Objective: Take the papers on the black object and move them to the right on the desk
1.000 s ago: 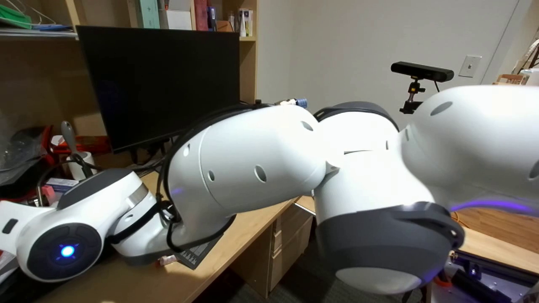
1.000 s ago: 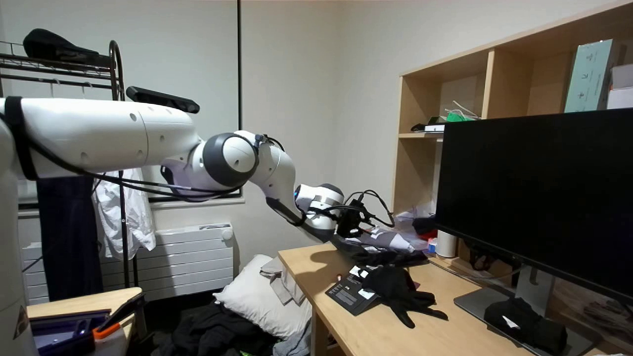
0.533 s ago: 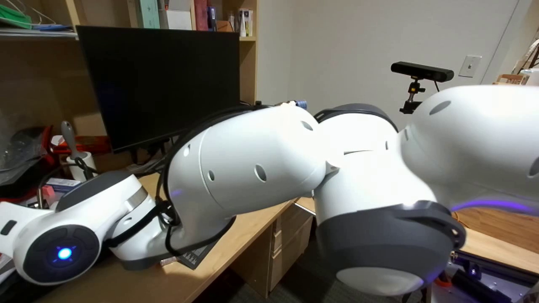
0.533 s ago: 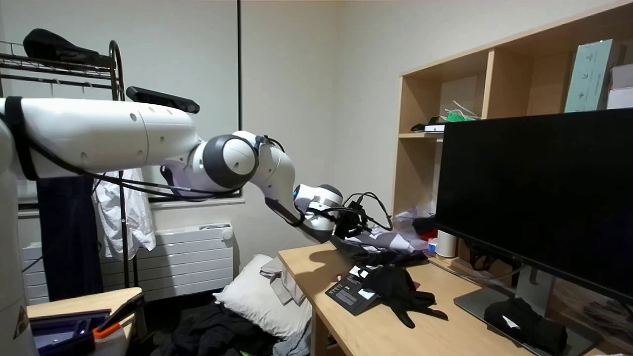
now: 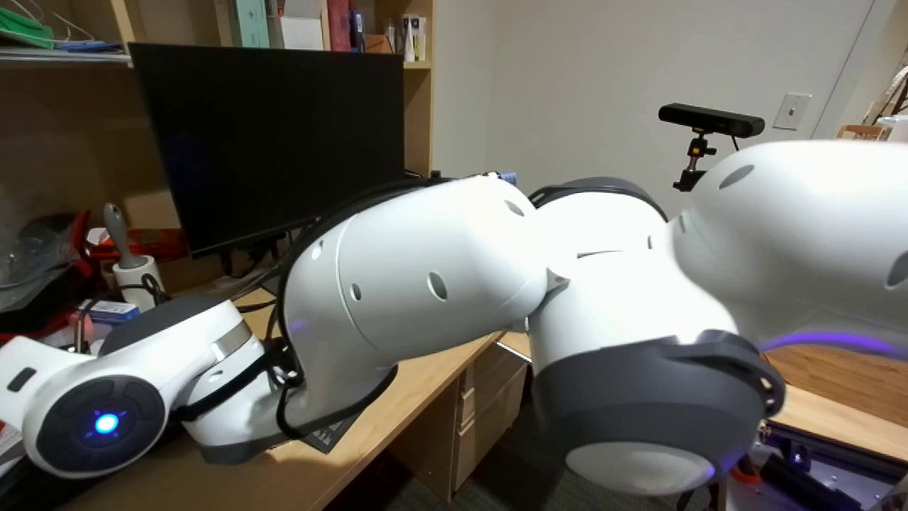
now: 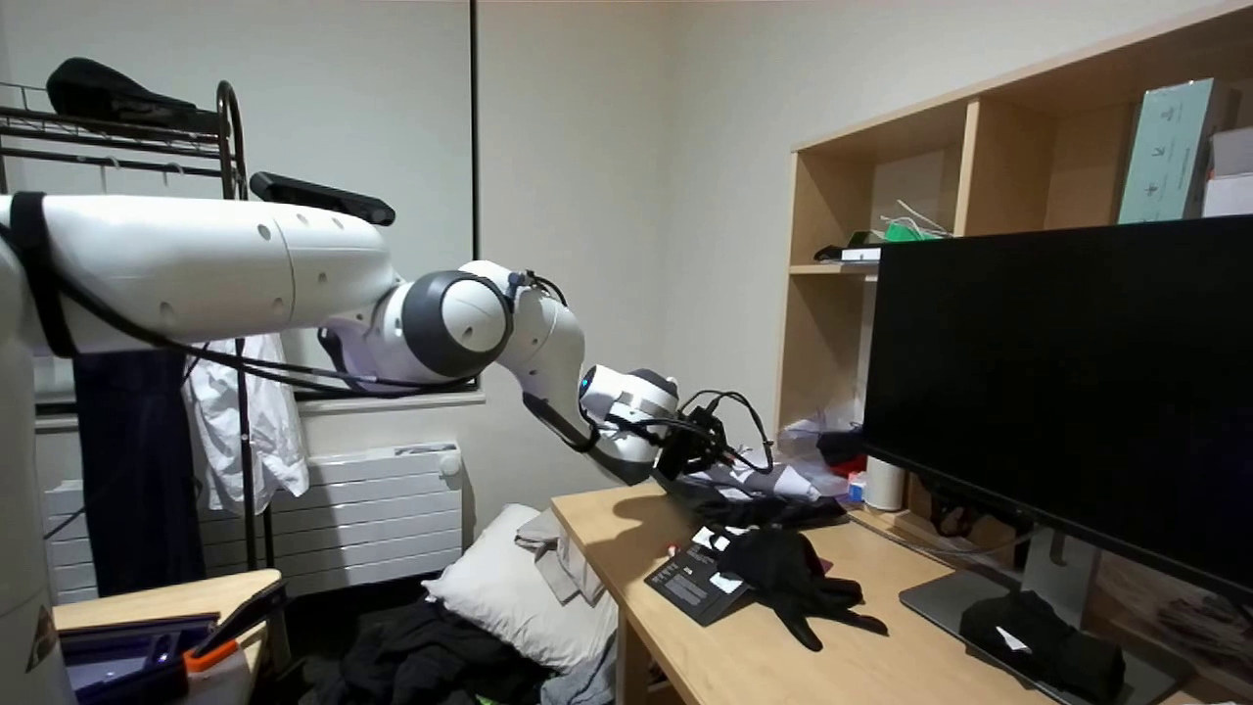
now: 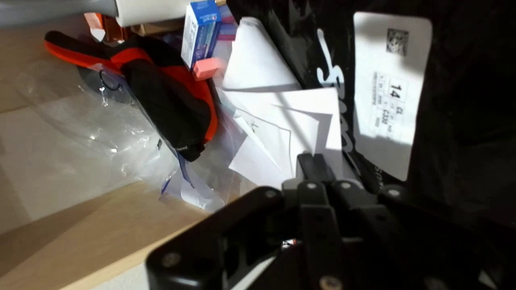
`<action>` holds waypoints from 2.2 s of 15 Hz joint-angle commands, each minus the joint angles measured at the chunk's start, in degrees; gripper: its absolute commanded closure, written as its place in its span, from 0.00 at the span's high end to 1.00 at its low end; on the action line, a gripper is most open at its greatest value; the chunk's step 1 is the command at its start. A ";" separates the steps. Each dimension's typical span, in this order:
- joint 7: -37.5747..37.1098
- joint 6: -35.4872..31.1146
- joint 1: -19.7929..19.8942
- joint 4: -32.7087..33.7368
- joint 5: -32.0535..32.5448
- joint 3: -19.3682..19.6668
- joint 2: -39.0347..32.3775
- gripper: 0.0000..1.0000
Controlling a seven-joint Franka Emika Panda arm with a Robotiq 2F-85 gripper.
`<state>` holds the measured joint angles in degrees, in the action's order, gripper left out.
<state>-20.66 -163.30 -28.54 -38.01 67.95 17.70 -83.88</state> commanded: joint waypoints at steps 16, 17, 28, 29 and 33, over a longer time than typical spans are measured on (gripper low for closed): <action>34.35 13.07 22.69 -48.71 -16.73 -38.12 40.20 0.00; 35.20 10.88 21.06 -51.43 -20.73 -34.98 42.92 0.00; 41.70 14.18 18.90 -55.10 -35.53 -29.22 49.90 0.00; 42.48 14.25 18.99 -54.97 -36.34 -29.20 49.63 0.00; 47.81 14.72 19.24 -54.22 -40.89 -30.67 46.35 0.39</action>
<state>21.83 -150.24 -8.86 -92.05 31.43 -12.19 -36.18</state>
